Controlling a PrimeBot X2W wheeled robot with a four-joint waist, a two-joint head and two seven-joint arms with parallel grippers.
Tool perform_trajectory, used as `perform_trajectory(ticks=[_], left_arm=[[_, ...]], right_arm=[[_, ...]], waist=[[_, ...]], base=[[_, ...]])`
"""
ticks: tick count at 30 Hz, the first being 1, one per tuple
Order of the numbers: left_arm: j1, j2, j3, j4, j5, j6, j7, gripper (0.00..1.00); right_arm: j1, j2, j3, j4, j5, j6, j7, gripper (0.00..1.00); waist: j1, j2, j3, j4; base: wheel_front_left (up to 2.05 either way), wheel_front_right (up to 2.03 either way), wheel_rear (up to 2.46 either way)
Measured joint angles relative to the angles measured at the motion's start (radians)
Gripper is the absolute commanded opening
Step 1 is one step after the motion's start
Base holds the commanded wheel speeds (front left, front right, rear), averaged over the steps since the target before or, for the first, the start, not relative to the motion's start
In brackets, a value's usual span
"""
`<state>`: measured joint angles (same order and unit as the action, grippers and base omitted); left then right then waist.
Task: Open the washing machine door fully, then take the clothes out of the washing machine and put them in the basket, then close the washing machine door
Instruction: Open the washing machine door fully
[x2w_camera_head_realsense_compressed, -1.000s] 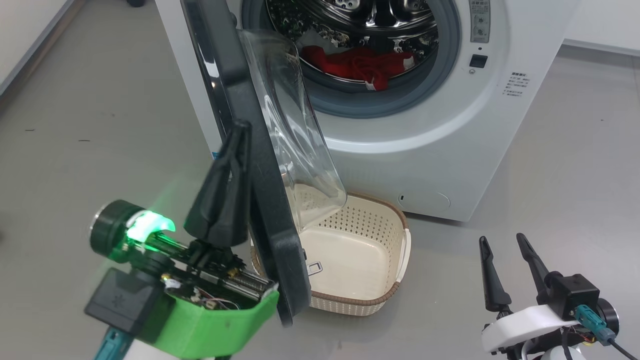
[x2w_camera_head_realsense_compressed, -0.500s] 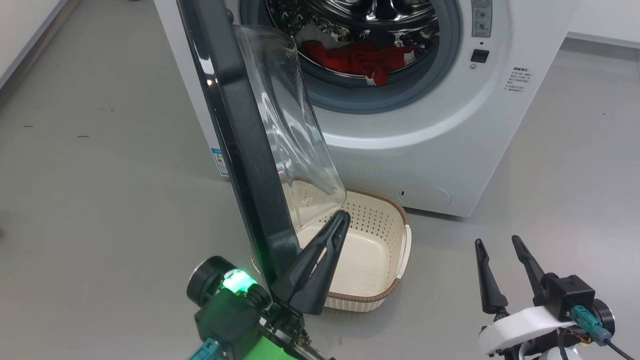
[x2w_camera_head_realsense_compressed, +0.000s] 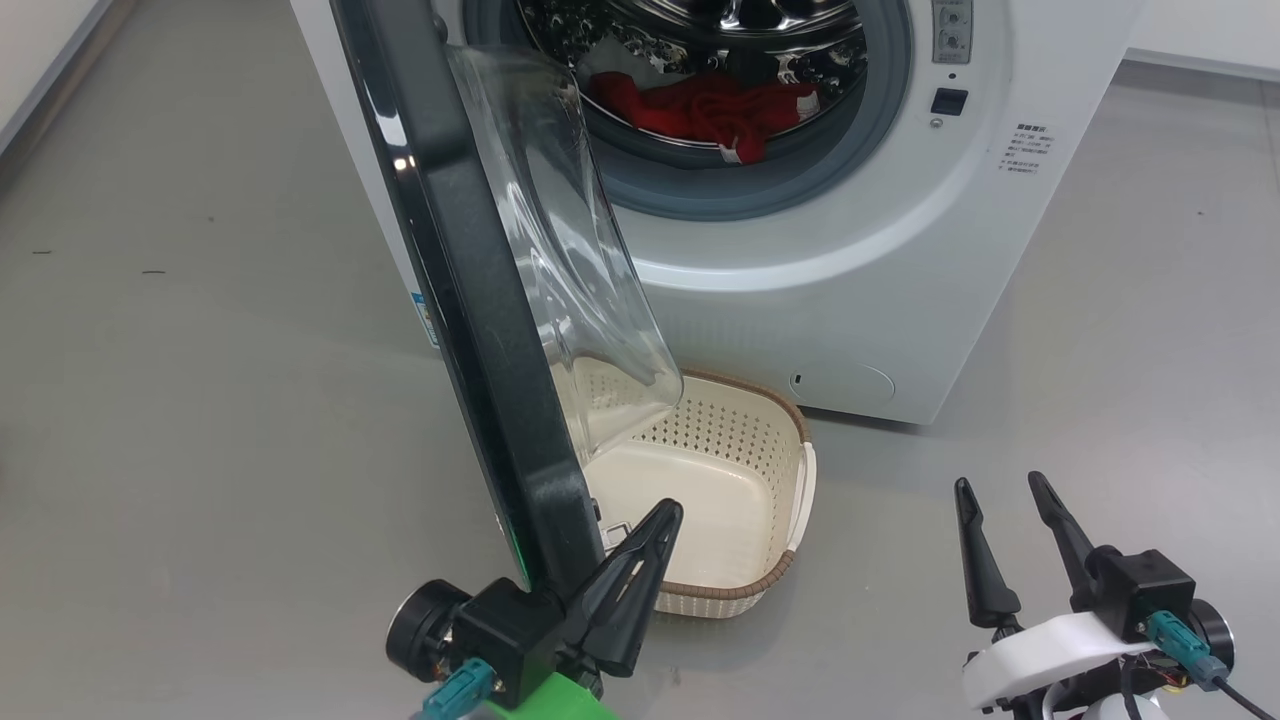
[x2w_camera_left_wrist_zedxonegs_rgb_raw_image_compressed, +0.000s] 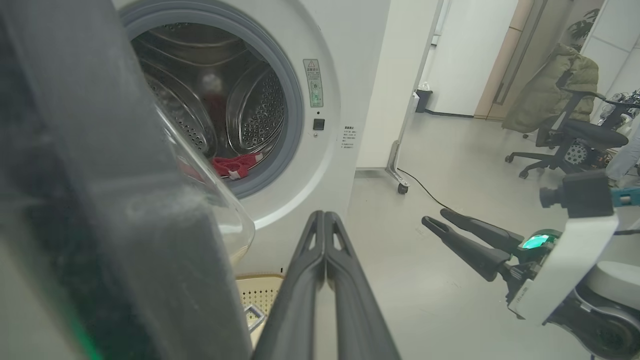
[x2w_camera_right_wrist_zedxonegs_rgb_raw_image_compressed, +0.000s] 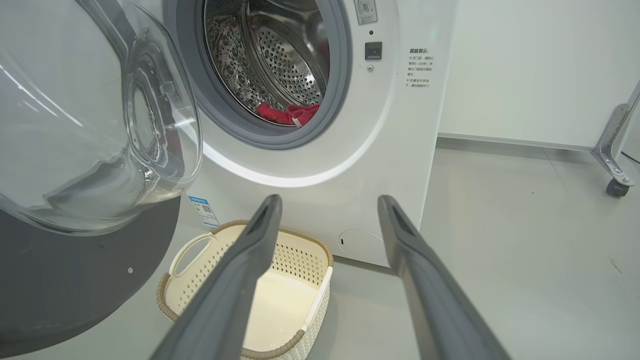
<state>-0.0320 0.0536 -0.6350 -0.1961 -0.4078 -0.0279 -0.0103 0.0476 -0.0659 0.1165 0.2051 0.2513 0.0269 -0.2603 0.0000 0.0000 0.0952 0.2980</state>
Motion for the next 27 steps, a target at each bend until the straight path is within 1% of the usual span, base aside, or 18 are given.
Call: perform_trajectory(ticks=[5,18,20,27], left_arm=[[0.003,0.000,0.020,0.021,0.011,0.024,0.000,0.00],[0.010,0.000,0.022,0.038,0.015,0.054,-0.001,0.00],[0.013,0.000,0.024,0.039,0.021,0.061,-0.005,0.00],[0.013,0.000,0.028,0.037,0.030,0.072,-0.018,0.00]], right_arm=[[0.000,0.001,-0.009,0.005,-0.003,0.007,0.000,1.00],[0.001,0.004,-0.035,0.007,-0.009,0.007,0.000,1.00],[0.001,0.004,-0.035,0.007,-0.010,0.015,0.000,1.00],[0.001,0.006,-0.042,0.007,-0.015,0.016,0.000,1.00]], waist=[[0.0000,0.0000,0.000,0.003],[0.0000,0.0000,-0.011,0.039],[0.0000,0.0000,-0.012,0.047],[0.0000,0.0000,-0.010,0.073]], base=[[0.00,0.00,0.00],[0.00,0.00,0.00],[0.00,0.00,0.00],[0.00,0.00,0.00]])
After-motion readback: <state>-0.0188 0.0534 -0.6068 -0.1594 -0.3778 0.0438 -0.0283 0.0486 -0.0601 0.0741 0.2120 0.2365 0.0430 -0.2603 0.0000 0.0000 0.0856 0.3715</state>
